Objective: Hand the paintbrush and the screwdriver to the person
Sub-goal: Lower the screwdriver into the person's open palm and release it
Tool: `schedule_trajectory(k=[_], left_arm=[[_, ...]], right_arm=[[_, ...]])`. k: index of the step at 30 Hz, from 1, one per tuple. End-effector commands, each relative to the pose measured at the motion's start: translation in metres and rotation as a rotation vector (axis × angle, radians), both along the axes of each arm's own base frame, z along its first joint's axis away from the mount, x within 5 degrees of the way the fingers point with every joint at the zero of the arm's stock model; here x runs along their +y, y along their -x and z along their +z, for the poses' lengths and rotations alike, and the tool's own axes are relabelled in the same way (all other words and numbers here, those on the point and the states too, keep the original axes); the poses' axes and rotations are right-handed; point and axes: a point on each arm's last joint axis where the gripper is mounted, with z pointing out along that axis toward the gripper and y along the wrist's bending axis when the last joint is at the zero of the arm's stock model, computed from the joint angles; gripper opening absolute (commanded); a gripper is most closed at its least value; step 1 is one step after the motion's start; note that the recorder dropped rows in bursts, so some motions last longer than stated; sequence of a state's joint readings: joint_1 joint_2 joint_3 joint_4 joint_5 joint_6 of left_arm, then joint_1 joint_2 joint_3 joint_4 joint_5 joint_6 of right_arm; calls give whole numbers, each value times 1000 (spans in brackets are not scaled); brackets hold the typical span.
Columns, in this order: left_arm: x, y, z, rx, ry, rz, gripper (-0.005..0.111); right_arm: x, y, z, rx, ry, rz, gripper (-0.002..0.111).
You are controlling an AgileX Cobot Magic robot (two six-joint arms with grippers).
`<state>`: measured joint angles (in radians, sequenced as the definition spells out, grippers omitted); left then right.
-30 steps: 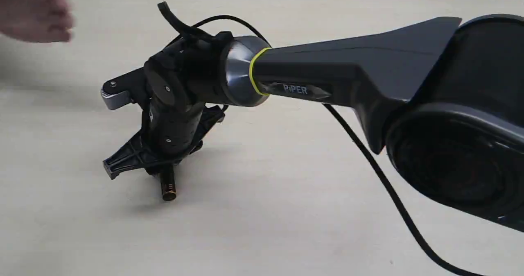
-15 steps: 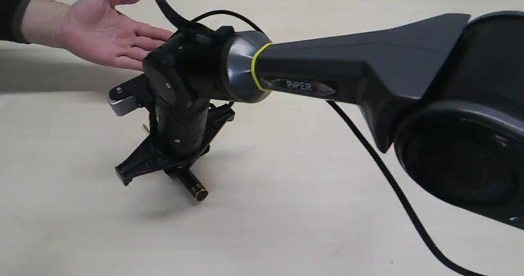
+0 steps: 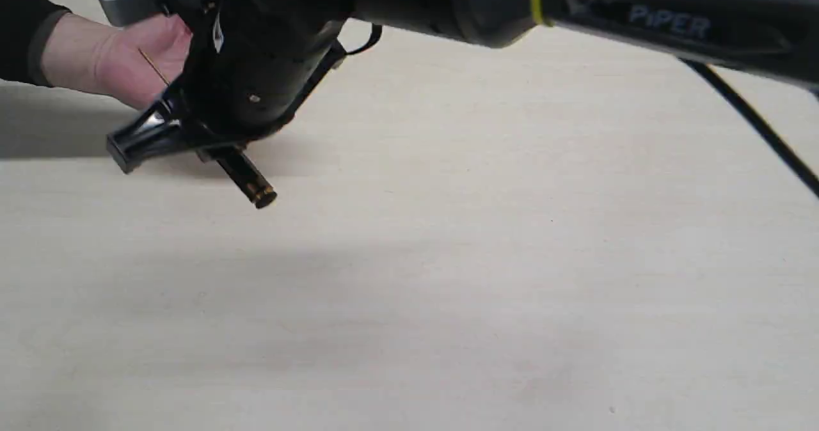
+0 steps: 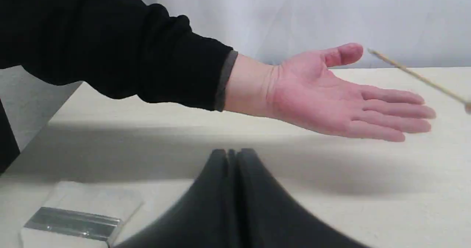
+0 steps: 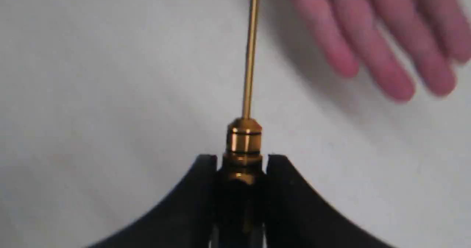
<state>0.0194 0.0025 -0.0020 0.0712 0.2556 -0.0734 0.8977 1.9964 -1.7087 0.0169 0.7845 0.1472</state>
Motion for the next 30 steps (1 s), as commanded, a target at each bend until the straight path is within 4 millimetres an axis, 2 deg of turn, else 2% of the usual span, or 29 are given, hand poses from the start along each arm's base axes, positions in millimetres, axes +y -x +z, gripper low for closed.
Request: schedule_trajectory(k=[1, 6, 14, 19, 22, 27, 30], left_arm=[[-1, 0, 0, -5, 6, -9, 0], [-1, 0, 0, -7, 6, -9, 0], [-1, 0, 0, -7, 6, -9, 0], [-1, 0, 0, -7, 6, -9, 0], [-1, 0, 0, -7, 6, -9, 0], [-1, 0, 0, -7, 6, -9, 0], [-1, 0, 0, -9, 4, -9, 0]], right_arm=[[3, -5, 15, -124, -76, 21, 4], [14, -20, 11, -223, -193, 13, 4], [23, -60, -27, -223, -182, -37, 5], [28, -70, -47, -210, -163, -42, 6], [28, -70, -50, -208, -150, -34, 16], [24, -67, -50, -182, -98, -17, 43], [20, -65, -48, -164, -57, -10, 50]])
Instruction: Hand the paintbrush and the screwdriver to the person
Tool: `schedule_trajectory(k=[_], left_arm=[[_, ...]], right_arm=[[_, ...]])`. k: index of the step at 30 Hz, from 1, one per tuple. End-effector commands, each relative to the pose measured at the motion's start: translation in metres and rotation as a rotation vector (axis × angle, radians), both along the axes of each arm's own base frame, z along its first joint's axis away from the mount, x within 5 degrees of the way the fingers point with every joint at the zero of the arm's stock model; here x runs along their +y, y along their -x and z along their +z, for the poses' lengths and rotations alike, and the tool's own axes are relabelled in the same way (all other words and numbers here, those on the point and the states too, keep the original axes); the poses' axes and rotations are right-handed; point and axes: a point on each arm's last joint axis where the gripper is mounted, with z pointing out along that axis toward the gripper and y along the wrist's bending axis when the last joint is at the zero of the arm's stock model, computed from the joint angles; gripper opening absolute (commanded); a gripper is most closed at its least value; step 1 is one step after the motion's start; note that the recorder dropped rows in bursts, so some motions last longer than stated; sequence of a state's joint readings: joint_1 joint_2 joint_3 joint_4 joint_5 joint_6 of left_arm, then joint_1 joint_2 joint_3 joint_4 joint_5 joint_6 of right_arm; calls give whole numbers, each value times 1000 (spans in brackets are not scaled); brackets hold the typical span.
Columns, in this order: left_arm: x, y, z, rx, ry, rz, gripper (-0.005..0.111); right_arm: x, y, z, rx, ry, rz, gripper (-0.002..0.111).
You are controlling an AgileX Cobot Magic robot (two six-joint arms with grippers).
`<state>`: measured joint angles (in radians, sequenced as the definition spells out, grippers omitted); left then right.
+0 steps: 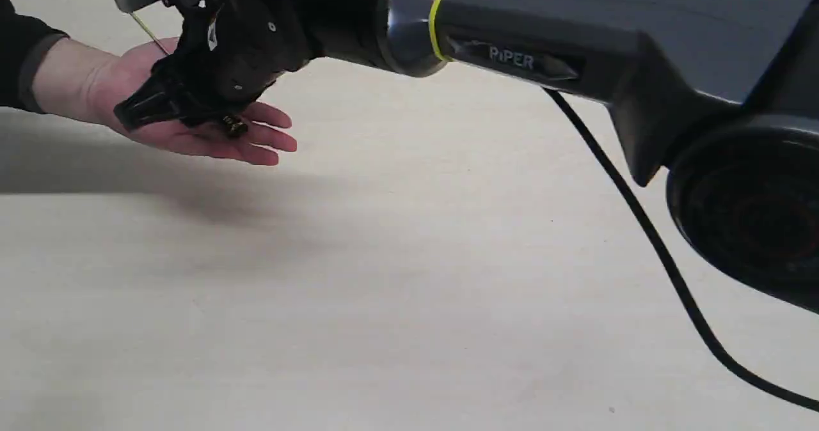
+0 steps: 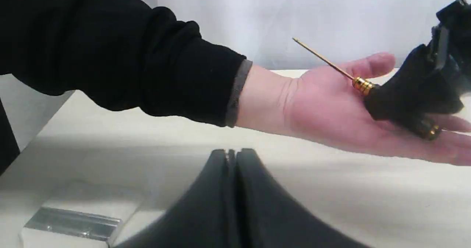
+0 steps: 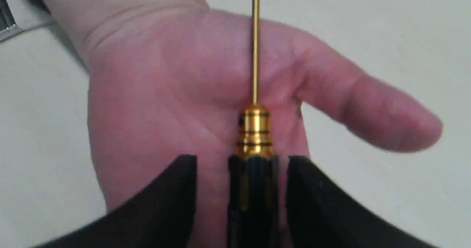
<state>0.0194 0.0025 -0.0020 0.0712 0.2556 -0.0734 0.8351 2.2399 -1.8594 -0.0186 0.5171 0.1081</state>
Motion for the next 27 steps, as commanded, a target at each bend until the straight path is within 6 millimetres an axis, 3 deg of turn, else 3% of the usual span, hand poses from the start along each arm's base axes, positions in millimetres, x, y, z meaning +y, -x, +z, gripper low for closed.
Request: schedule_trajectory(k=[1, 5, 10, 15, 18, 22, 27], left_arm=[[-1, 0, 0, -9, 2, -9, 0], [-1, 0, 0, -7, 2, -8, 0], [-1, 0, 0, -7, 2, -8, 0], [-1, 0, 0, -7, 2, -8, 0], [-1, 0, 0, -7, 2, -8, 0], [-1, 0, 0, -7, 2, -8, 0], [-1, 0, 0, -7, 2, -8, 0]], right_arm=[[-8, 1, 11, -1, 47, 10, 49], [-16, 6, 26, 22, 81, 6, 42], [-27, 15, 66, -10, 56, 8, 6], [-41, 35, 109, -80, 0, 37, 5], [-53, 53, 122, -118, -32, 56, 5], [-74, 76, 127, -164, -91, 65, 5], [-109, 109, 119, -191, -170, 55, 5]])
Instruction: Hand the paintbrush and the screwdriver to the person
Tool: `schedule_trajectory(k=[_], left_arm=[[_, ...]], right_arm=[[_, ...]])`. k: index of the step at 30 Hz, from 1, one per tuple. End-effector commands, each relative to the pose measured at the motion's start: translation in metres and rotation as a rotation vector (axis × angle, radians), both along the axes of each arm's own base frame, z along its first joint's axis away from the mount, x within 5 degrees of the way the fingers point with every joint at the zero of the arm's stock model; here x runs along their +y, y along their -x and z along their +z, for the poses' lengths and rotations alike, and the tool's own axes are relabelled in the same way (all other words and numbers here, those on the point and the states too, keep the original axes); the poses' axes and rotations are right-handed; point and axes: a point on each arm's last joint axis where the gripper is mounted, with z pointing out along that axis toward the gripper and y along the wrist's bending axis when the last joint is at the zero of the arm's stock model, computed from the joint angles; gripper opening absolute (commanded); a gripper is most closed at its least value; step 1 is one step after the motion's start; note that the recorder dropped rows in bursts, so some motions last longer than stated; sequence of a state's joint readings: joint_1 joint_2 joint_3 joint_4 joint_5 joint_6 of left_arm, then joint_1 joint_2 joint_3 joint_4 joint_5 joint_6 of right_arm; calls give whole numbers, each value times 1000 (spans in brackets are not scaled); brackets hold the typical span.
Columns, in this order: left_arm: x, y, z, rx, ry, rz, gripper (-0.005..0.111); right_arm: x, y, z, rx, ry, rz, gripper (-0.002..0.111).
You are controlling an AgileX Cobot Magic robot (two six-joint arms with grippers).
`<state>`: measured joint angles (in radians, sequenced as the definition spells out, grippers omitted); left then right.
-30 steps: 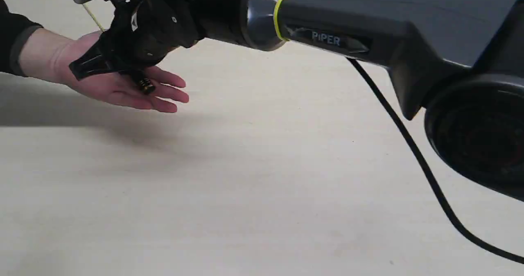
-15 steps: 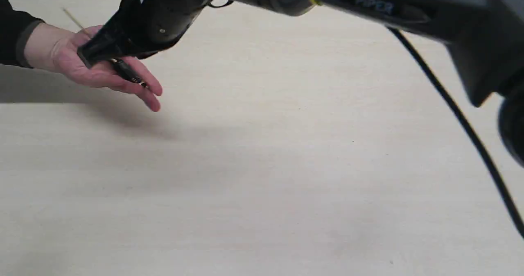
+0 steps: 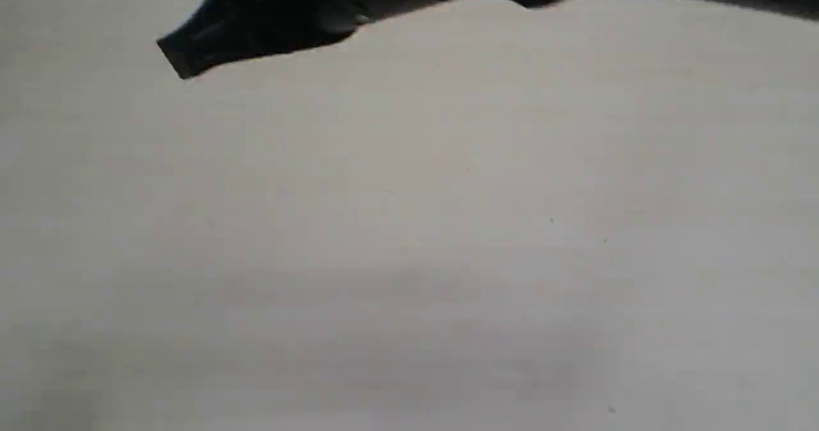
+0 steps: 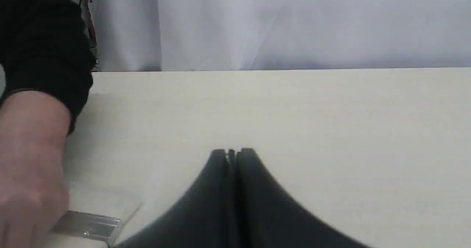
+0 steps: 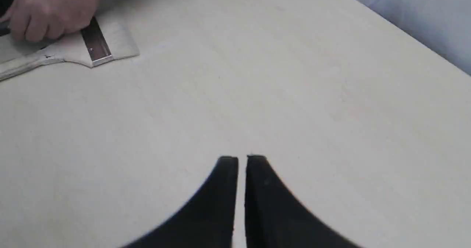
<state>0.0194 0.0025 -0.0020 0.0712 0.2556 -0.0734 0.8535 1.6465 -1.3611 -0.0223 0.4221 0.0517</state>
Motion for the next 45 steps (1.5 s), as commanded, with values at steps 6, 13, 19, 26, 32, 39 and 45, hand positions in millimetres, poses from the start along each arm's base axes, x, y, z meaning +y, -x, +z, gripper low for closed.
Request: schedule_trajectory(k=[6, 13, 19, 26, 32, 39, 45], left_arm=[[-1, 0, 0, -6, 5, -9, 0], [-1, 0, 0, -6, 5, -9, 0], [-1, 0, 0, -6, 5, -9, 0], [-1, 0, 0, -6, 5, -9, 0], [-1, 0, 0, -9, 5, -9, 0], [-1, 0, 0, -7, 2, -8, 0], [-1, 0, 0, -7, 2, -8, 0]], right_arm=[[-57, 52, -16, -24, -106, -13, 5], [-96, 87, -15, 11, -118, -22, 5], [-124, 116, -13, 169, 13, -14, 5], [-146, 121, -2, 16, 141, -2, 5], [-153, 123, 5, -45, 148, -3, 5], [-169, 128, 23, -150, 70, -33, 5], [-204, 122, 49, -264, -118, -243, 5]])
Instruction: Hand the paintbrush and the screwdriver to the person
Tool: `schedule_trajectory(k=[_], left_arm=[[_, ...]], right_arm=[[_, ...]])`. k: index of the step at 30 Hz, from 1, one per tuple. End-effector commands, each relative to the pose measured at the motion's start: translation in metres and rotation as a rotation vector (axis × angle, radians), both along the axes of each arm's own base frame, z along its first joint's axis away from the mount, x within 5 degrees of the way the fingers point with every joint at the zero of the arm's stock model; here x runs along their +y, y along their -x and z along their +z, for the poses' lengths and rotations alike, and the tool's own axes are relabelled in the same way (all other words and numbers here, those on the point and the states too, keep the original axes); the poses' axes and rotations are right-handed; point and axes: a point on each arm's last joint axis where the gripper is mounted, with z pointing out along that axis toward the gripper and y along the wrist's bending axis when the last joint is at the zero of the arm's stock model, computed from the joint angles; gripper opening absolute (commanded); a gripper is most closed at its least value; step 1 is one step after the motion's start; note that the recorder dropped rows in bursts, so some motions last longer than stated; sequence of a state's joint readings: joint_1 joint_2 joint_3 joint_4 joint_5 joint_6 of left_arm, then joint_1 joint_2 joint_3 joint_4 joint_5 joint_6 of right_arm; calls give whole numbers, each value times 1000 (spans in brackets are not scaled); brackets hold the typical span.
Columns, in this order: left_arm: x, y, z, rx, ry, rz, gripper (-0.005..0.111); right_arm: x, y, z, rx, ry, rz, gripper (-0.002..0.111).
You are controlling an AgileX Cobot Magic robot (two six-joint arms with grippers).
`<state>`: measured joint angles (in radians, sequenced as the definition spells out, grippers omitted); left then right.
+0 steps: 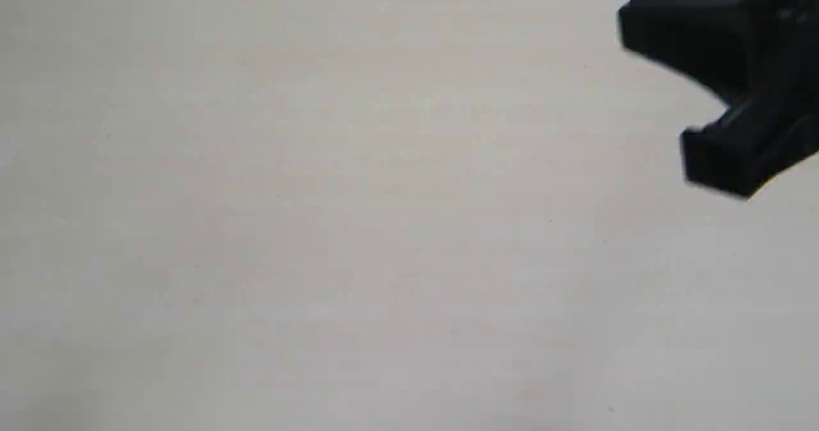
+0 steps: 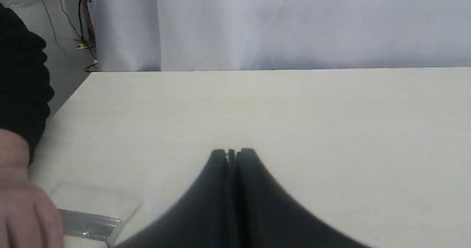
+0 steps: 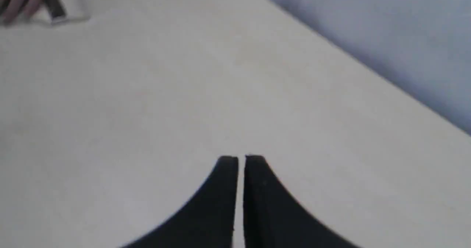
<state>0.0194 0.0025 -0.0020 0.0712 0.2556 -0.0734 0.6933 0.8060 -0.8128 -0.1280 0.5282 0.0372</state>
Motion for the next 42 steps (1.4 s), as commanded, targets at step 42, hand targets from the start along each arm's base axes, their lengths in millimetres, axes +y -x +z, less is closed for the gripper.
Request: schedule_trajectory(k=[42], left_arm=[[-1, 0, 0, -6, 5, -9, 0]], right_arm=[[-94, 71, -139, -245, -94, -572, 5]])
